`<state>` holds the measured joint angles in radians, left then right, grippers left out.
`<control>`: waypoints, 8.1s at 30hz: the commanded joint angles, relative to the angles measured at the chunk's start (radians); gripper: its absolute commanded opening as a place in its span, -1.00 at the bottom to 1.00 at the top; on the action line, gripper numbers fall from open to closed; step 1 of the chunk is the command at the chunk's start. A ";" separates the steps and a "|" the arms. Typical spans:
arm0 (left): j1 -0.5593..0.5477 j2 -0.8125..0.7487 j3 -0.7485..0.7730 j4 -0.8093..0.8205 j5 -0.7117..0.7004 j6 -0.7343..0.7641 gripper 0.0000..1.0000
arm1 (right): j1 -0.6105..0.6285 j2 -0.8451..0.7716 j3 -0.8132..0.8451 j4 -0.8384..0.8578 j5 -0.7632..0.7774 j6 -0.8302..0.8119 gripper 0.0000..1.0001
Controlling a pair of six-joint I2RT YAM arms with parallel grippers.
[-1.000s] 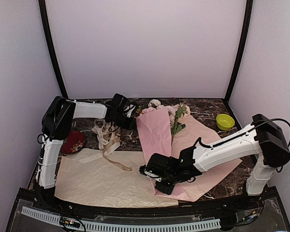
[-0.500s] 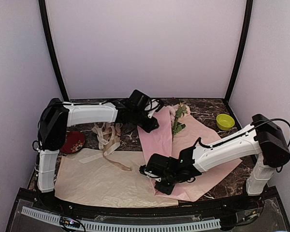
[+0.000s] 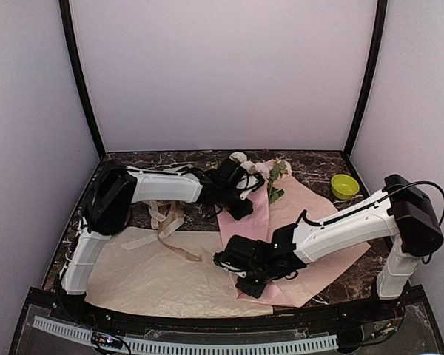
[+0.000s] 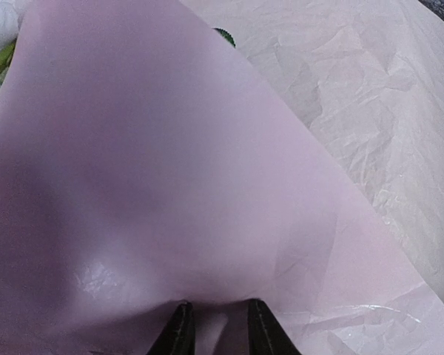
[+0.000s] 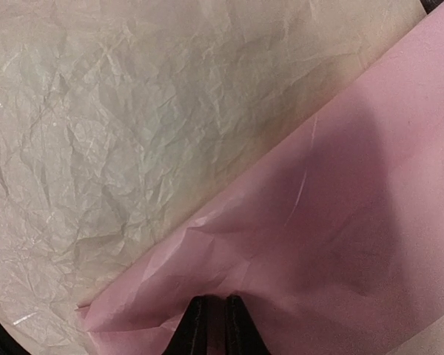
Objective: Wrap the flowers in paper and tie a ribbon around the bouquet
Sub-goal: Pick up the two-thirds-folded wrapping paper from the center of the board, then fold the two-thirds-folded wrapping paper at the center of the board.
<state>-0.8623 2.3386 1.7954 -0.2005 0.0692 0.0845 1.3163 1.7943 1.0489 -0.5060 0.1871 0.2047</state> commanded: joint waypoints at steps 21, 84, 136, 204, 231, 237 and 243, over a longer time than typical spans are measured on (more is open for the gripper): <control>-0.012 0.055 -0.009 -0.064 0.057 0.000 -0.49 | -0.525 -0.614 -0.196 -0.162 -0.133 0.557 -0.05; -0.012 0.054 -0.047 -0.025 0.128 0.029 -0.49 | -0.942 -0.594 -0.081 0.101 -0.482 0.718 -1.00; 0.203 -0.204 -0.280 0.308 0.549 -0.254 -0.24 | -0.475 0.087 0.048 0.225 -0.385 0.423 -1.00; 0.253 -0.376 -0.639 0.553 0.703 -0.130 0.13 | -0.516 0.291 0.211 0.364 -0.499 0.403 -1.00; 0.288 -0.222 -0.521 0.523 0.587 -0.184 -1.00 | -0.517 0.169 0.237 0.220 -0.515 0.295 -0.46; 0.293 -0.173 -0.528 0.541 0.588 -0.221 -1.00 | -0.516 -0.017 0.175 0.128 -0.511 0.275 -0.21; 0.303 -0.163 -0.555 0.570 0.600 -0.244 -1.00 | -0.501 -0.303 -0.019 0.156 -0.454 0.396 0.02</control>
<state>-0.5632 2.1826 1.2583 0.3286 0.6537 -0.1349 0.7998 1.6489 1.1530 -0.3466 -0.3164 0.5217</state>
